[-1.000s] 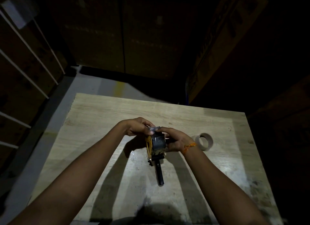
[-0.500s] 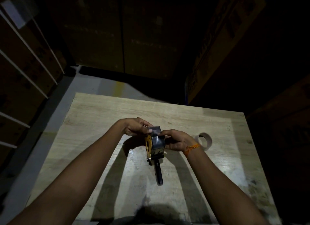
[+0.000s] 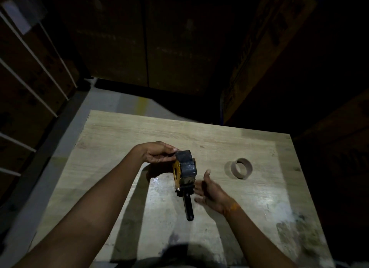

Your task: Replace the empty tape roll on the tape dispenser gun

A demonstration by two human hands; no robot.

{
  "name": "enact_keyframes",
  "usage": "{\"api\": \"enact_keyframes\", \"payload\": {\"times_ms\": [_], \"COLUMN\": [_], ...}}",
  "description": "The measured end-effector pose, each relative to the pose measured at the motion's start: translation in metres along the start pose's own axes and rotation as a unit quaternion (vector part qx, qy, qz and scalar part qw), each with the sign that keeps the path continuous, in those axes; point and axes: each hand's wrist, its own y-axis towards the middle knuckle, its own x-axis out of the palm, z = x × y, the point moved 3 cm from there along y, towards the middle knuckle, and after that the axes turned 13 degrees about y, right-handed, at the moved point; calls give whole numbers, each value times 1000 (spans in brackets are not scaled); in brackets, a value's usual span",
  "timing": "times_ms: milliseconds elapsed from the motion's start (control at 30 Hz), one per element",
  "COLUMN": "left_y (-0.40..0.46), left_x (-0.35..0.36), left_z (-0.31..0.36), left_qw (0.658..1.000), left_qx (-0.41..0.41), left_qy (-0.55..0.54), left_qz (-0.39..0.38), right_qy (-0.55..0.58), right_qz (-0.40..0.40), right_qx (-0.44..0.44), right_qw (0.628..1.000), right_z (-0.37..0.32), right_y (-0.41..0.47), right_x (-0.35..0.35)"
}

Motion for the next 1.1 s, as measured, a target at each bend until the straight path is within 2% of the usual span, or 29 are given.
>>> {"api": "enact_keyframes", "payload": {"times_ms": [67,200,400,467,567,667,767,867,1100], "left_y": [3,1,-9,-11,-15,-17,-15,-14,-19], "left_x": [-3,-7,-6,-8,-6,4,16,31,57], "left_z": [-4,-15,-34,-44,-61,-78,-95,-110,-123], "left_qw": [1000,996,973,967,962,963,964,963,951], "left_qx": [12,52,120,118,107,92,73,57,49], "left_qy": [-13,-39,-55,-48,-29,-4,17,44,143], "left_qz": [7,63,192,221,251,253,254,260,269], "right_qy": [-85,-190,-140,-120,-131,-224,-290,-351,-411], "right_qz": [6,-54,-87,-60,33,124,197,243,262], "right_qx": [11,-32,-105,-133,-207,-295,-339,-331,-262], "right_qw": [996,980,981,982,969,921,873,842,833], "right_z": [28,49,41,33,18,6,-6,-8,14], "right_y": [-11,-12,-7,-8,-6,3,3,10,11], "right_x": [-8,0,15,21,27,24,23,23,36]}}
